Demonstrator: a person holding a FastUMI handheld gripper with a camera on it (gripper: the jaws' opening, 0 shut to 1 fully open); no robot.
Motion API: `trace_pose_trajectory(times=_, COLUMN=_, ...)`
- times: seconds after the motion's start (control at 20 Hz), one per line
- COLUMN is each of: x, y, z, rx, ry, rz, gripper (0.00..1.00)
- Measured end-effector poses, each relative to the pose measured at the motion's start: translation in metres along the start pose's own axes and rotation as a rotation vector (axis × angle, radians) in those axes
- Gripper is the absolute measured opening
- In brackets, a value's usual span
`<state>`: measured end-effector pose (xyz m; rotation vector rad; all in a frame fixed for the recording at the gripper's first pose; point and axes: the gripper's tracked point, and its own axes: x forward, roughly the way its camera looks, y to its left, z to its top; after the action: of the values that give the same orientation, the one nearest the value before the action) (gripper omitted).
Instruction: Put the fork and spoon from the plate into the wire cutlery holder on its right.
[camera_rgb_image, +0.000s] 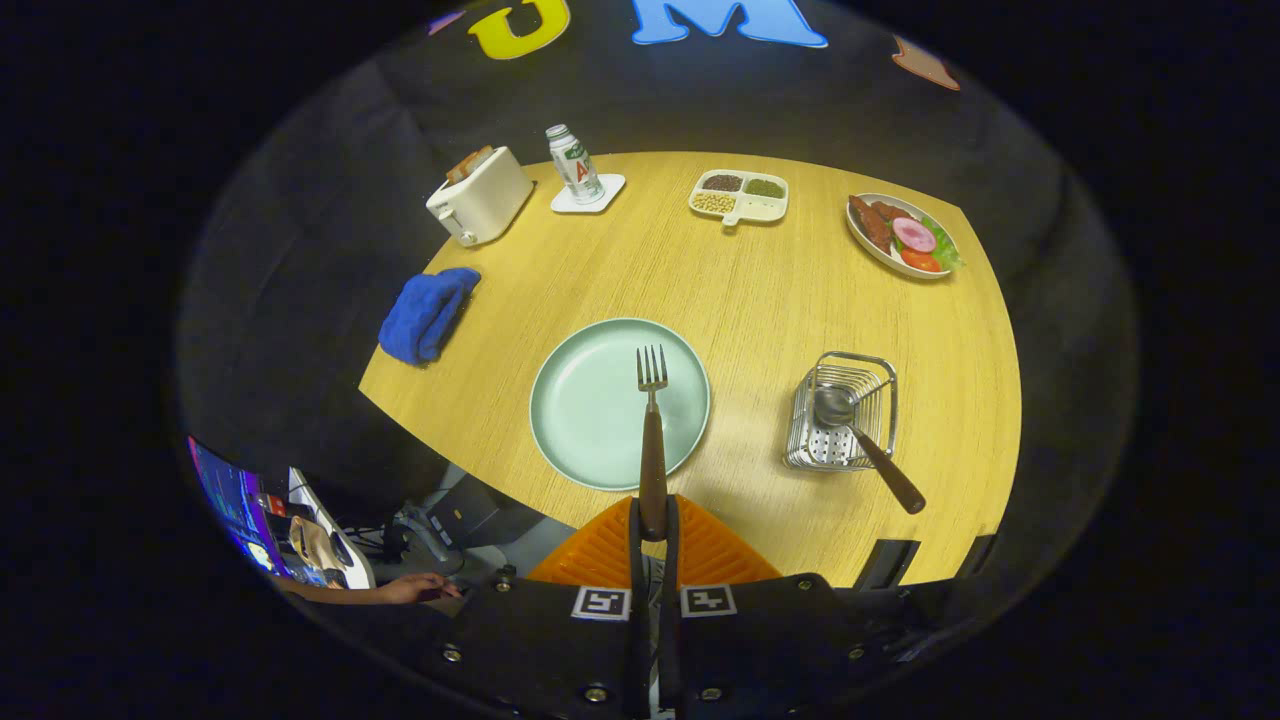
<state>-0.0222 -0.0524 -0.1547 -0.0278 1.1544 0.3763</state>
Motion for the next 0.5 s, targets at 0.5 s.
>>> trace_pose_trajectory(times=0.5, x=-0.069, y=-0.08, z=-0.01, rx=-0.03, ry=0.06, rz=-0.123, gripper=0.04)
